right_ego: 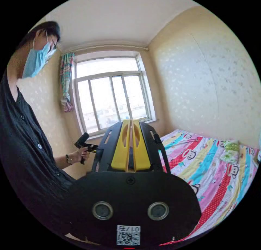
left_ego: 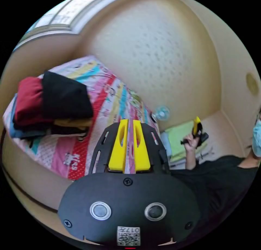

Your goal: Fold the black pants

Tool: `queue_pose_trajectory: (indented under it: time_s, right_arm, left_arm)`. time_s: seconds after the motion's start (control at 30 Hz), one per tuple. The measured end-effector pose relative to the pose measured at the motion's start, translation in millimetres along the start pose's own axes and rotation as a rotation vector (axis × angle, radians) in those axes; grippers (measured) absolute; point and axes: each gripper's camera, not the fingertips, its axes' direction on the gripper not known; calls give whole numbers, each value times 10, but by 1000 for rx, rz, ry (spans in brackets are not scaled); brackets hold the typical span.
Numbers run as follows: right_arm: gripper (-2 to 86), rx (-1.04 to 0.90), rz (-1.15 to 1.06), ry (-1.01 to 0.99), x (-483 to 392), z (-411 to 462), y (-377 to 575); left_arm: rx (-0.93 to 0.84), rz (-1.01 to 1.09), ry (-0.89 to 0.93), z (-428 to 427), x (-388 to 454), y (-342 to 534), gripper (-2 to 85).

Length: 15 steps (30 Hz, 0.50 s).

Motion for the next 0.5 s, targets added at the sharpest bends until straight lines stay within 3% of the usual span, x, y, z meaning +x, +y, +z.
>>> queue_pose_trajectory:
  time_s: [0.13, 0.3, 0.4, 0.5]
  right_arm:
    - [15, -40, -34, -42, -107, 312, 192]
    - [46, -148, 134, -32, -13, 489, 640]
    - [50, -177, 247, 37, 45, 301, 952]
    - [61, -171, 330, 168, 11, -63, 1277]
  left_arm:
    - [9, -180, -209, -270, -855, -291, 128]
    - [-19, -285, -268, 137, -1818, -971, 141]
    - [-28, -402, -199, 719, -2368, -1213, 108]
    - [-8, -468, 116, 1254, -2495, -1369, 48]
